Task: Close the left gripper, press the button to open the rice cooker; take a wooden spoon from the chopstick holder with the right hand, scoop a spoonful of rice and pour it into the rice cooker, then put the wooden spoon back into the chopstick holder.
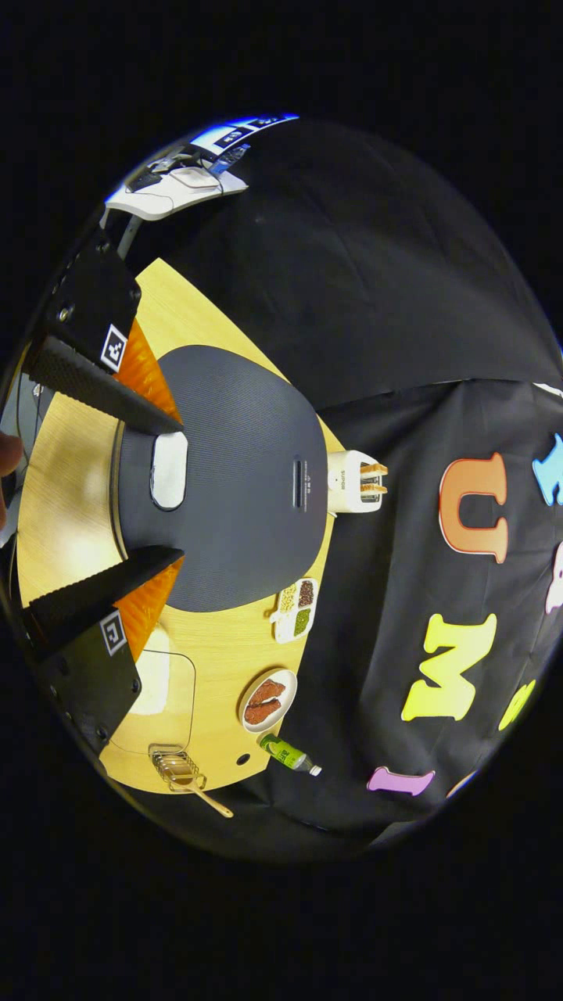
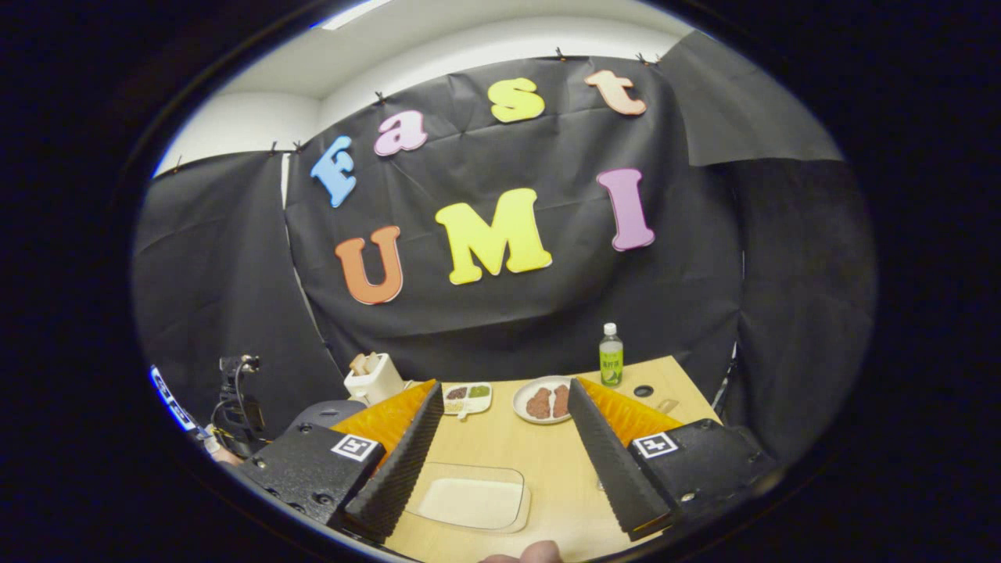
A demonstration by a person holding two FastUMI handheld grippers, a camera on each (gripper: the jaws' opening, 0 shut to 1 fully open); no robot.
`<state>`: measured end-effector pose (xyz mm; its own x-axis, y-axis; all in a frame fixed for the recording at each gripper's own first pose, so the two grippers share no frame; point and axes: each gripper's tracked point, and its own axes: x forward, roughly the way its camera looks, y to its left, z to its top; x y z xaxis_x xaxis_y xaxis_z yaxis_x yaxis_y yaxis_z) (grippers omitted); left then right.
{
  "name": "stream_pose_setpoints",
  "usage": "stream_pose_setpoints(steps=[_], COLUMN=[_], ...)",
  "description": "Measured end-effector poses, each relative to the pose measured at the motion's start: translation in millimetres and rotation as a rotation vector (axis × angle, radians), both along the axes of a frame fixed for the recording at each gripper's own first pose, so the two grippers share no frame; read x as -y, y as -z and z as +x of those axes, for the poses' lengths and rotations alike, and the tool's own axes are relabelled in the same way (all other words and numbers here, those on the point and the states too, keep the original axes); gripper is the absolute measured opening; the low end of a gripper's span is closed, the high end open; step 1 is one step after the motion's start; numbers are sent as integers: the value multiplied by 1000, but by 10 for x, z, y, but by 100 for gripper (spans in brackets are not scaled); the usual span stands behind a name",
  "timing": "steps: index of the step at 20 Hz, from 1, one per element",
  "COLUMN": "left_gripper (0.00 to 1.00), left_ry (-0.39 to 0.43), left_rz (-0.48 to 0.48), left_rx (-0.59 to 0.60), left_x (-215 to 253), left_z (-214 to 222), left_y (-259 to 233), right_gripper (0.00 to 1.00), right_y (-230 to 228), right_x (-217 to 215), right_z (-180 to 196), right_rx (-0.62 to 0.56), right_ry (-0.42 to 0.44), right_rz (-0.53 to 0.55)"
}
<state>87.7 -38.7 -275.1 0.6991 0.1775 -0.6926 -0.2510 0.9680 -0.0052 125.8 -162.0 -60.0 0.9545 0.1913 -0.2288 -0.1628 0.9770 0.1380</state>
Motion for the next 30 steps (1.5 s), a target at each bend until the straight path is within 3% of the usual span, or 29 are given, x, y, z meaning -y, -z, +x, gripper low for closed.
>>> stream_pose_setpoints(steps=[2,6,11,16,24,30], left_gripper=[94,95,95,94,94,94], left_ry=[35,119,235,306,339,357], left_rz=[-8,-7,-17,-43,-58,-35], left_rx=[41,257,506,679,766,764], left_x=[74,177,401,368,370,435], left_z=[-57,-303,-1060,-1752,-2300,-2467], left_y=[-143,-972,-1888,-2484,-2772,-2785], right_gripper=[100,100,99,100,100,99], right_y=[-119,-336,-530,-739,-793,-720], right_x=[-109,-304,-479,-671,-934,-825], right_z=[-204,-727,-1434,-2097,-2869,-3064], right_rx=[29,90,139,216,259,260], right_ry=[0,29,93,145,145,164], right_rz=[-39,-93,-130,-164,-182,-170])
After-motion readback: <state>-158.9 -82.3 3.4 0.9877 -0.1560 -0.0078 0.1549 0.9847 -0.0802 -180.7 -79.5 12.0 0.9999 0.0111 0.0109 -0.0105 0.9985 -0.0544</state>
